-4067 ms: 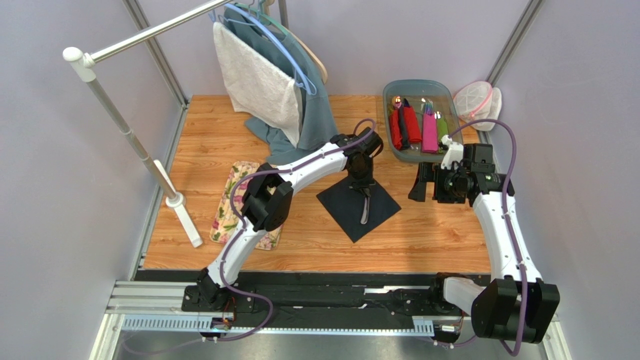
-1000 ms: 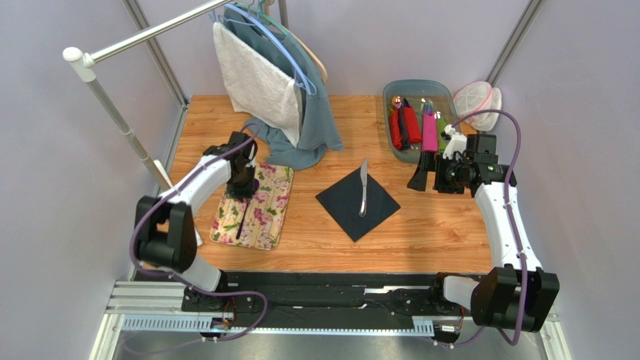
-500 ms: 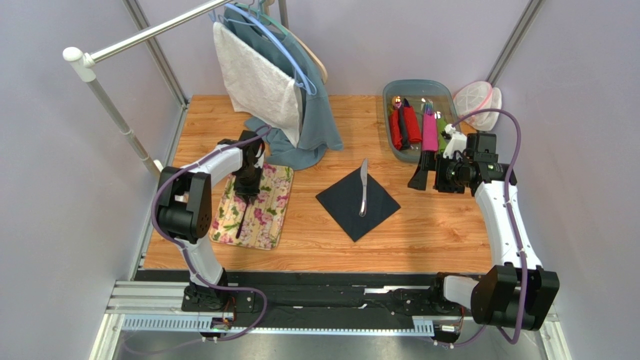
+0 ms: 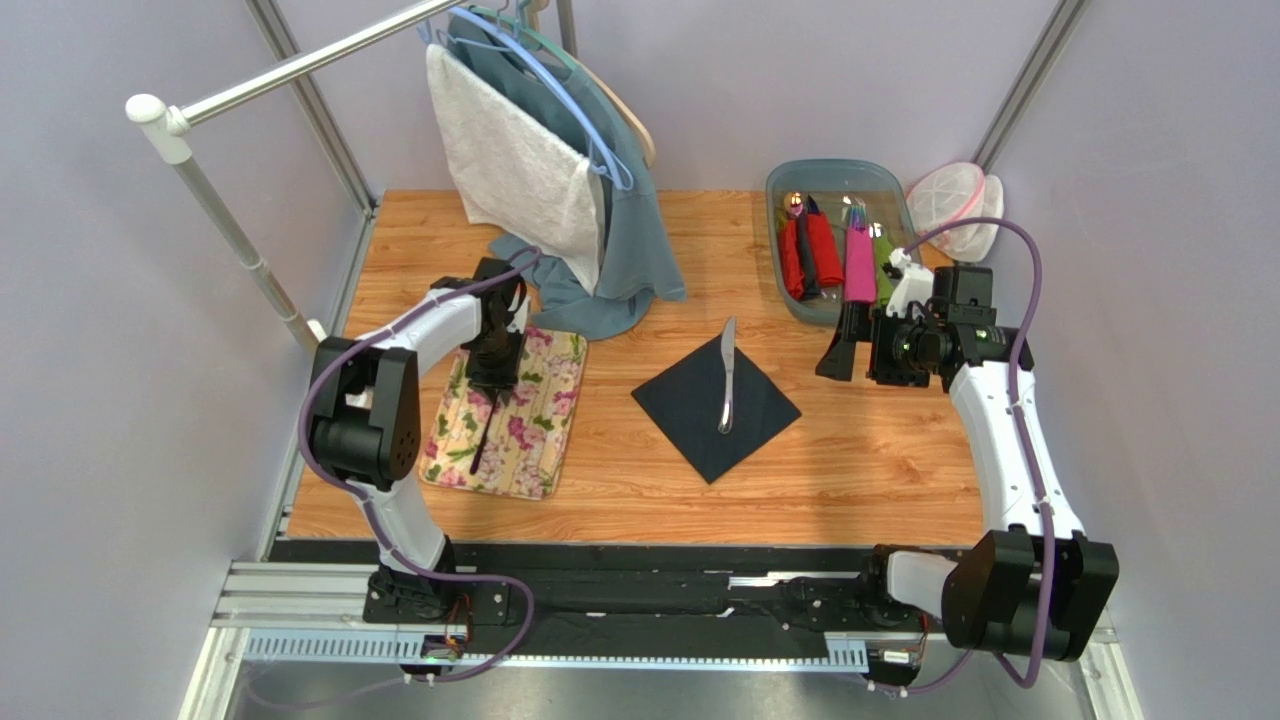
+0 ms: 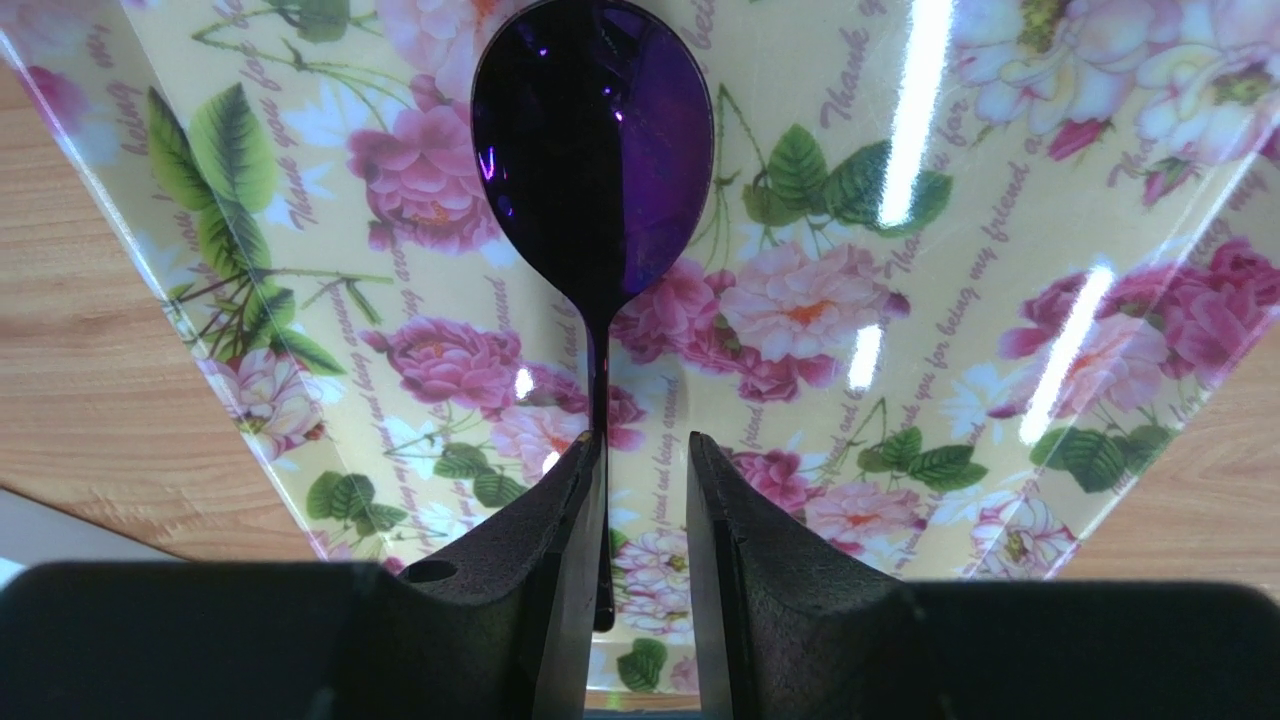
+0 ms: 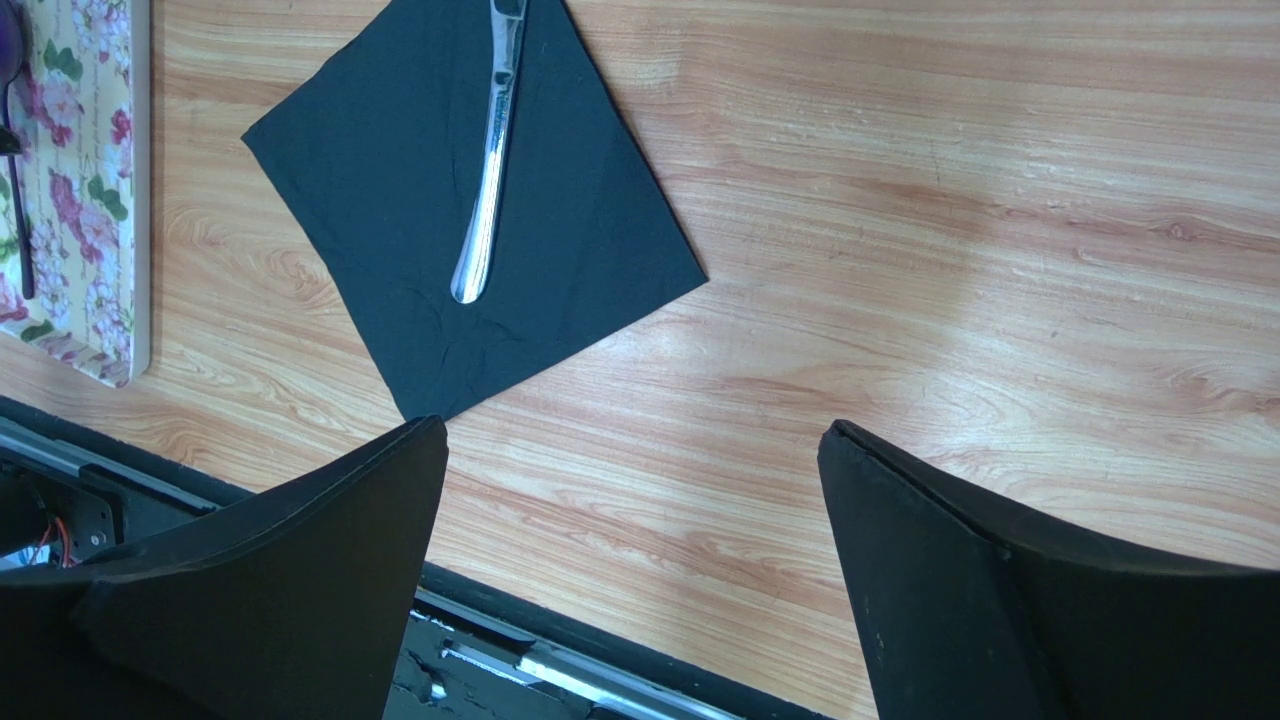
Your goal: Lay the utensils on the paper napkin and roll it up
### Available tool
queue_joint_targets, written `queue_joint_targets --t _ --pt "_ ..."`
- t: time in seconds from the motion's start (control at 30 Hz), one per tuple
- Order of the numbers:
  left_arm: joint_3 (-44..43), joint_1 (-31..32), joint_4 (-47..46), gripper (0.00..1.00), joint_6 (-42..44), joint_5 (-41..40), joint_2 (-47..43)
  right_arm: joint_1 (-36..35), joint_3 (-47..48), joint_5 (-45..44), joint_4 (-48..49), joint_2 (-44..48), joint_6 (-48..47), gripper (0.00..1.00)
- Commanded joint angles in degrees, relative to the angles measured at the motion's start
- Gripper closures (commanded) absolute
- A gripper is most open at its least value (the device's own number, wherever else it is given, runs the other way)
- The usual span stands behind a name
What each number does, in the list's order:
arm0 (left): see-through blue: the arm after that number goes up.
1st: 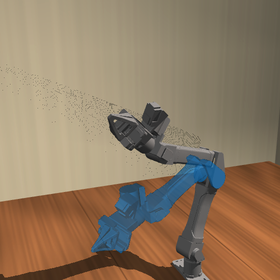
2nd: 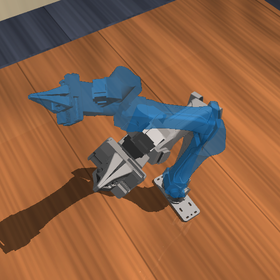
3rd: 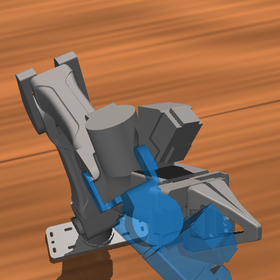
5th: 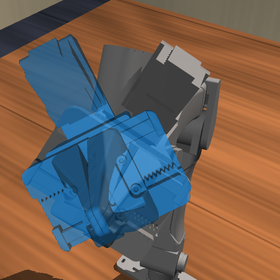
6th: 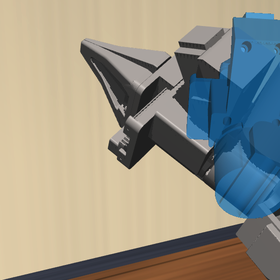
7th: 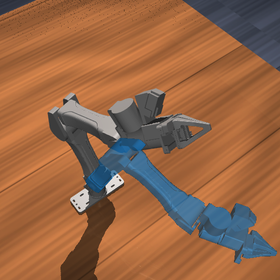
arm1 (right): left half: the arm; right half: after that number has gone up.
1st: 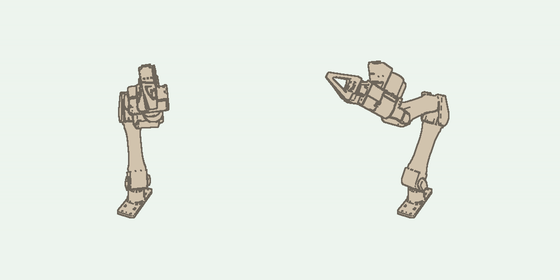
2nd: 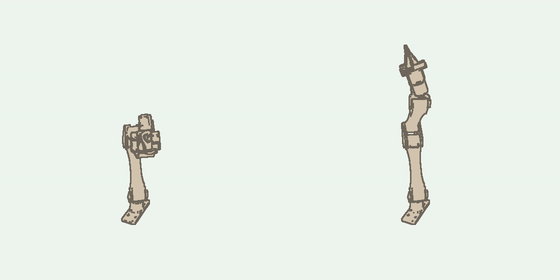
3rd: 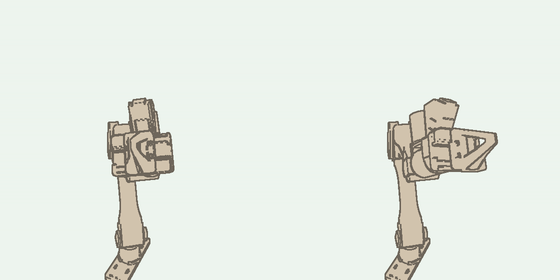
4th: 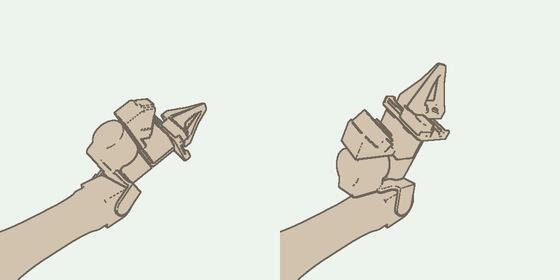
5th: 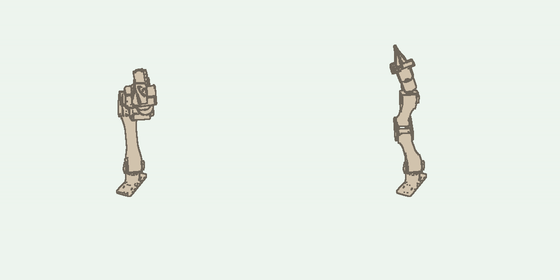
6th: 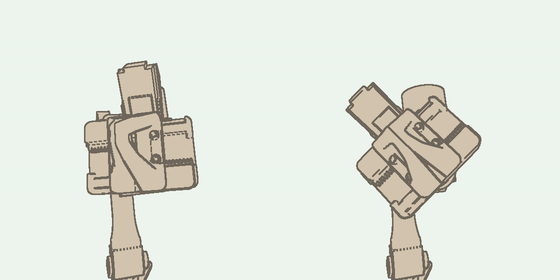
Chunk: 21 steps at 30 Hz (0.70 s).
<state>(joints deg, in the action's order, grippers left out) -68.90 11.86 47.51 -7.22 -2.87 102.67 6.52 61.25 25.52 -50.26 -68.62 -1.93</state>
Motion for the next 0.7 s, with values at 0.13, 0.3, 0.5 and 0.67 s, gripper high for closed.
queue_joint_targets --t 0.13,0.3,0.5,0.67 --pt "0.09 -0.52 0.48 0.64 3.44 0.07 -7.40 0.24 0.89 0.59 1.57 0.33 0.18 0.00" --pt "0.00 -0.78 -0.31 0.64 5.38 0.76 -5.65 0.24 0.88 0.67 1.48 0.33 0.18 0.00" --pt "-0.27 -1.57 -1.98 0.65 7.13 1.12 -1.43 0.24 0.45 0.67 1.39 1.03 -0.09 0.00" --pt "0.17 -1.66 -3.30 0.66 8.81 1.91 0.86 0.24 0.01 0.32 1.39 1.21 -0.35 0.00"
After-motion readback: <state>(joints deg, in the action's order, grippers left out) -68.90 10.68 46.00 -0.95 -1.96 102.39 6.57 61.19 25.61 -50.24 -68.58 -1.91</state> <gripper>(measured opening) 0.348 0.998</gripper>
